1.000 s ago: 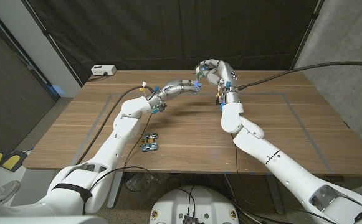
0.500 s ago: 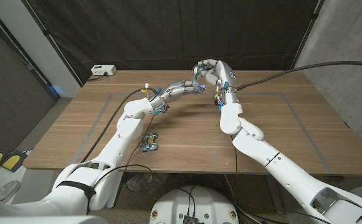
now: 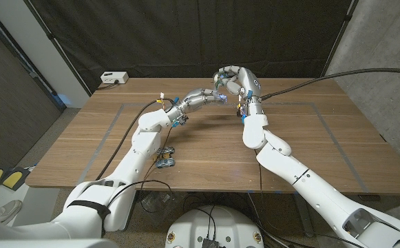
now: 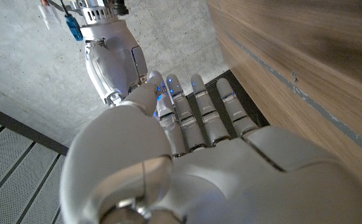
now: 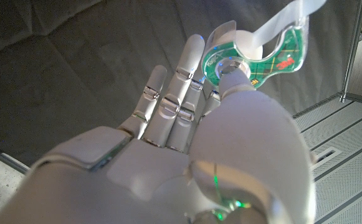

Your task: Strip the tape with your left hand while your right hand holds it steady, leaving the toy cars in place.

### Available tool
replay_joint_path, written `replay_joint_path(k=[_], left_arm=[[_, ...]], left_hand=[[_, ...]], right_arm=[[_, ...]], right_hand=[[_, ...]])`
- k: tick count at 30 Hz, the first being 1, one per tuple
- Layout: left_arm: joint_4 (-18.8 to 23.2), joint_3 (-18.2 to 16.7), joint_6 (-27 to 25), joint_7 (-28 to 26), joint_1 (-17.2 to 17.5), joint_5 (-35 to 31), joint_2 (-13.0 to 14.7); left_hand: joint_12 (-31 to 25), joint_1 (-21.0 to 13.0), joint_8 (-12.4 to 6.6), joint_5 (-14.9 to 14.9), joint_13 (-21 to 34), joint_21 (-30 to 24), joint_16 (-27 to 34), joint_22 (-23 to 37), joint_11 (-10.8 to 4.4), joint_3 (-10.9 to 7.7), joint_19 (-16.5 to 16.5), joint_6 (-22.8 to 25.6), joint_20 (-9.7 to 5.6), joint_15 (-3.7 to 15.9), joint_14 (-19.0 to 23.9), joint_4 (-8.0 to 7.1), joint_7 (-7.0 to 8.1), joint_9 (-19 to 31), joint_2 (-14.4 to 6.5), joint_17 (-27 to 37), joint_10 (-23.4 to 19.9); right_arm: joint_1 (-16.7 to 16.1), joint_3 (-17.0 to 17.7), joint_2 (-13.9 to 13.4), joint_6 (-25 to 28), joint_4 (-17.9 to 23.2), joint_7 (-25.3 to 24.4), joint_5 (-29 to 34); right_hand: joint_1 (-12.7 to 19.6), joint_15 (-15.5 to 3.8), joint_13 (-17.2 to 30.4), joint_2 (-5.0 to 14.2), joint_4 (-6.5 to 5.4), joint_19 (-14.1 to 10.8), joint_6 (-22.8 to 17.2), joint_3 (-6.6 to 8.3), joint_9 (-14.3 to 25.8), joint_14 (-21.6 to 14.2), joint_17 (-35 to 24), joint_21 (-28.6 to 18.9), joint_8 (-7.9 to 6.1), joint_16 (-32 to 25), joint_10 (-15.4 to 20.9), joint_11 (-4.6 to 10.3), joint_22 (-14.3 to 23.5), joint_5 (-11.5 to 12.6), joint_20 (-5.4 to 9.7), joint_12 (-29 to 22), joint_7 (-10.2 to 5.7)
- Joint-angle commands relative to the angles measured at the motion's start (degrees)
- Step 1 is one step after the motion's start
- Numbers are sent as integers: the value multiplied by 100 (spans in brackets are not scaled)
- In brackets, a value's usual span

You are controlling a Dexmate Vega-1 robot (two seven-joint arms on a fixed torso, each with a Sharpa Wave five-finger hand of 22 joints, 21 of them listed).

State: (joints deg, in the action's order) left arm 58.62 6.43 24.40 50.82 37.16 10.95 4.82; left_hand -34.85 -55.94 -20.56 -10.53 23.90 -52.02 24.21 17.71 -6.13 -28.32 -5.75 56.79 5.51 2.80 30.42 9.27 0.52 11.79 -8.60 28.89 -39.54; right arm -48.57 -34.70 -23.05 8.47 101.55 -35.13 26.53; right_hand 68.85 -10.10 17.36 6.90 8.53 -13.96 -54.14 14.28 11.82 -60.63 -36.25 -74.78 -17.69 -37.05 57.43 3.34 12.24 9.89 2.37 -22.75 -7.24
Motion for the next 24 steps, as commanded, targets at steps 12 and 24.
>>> replay_joint_path(k=[12, 24], left_arm=[[617, 229, 454, -2138, 439, -574, 99], [422, 473, 566, -2182, 247, -566, 293]], left_hand=[[-562, -822, -183, 49, 403, -470, 553, 89, 127, 261, -84, 610, -333, 746, 256, 120, -457, 213, 179, 714, -378], [-703, -1026, -191, -4, 513, -622, 599, 128, 204, 281, -57, 770, -363, 729, 280, 110, -604, 218, 237, 809, -464]], right_arm=[[204, 373, -34, -2097, -778, 1251, -2207], [419, 498, 317, -3234, -1692, 1956, -3397]], right_hand=[[50, -342, 900, 13, 29, -62, -524, 44, 580, -183, -125, -109, -58, -24, 888, 433, -71, 49, 472, -417, -17], [65, -341, 942, 13, 28, -61, -513, 57, 605, -190, -160, -138, -54, -8, 882, 432, -96, 57, 464, -396, 15]])
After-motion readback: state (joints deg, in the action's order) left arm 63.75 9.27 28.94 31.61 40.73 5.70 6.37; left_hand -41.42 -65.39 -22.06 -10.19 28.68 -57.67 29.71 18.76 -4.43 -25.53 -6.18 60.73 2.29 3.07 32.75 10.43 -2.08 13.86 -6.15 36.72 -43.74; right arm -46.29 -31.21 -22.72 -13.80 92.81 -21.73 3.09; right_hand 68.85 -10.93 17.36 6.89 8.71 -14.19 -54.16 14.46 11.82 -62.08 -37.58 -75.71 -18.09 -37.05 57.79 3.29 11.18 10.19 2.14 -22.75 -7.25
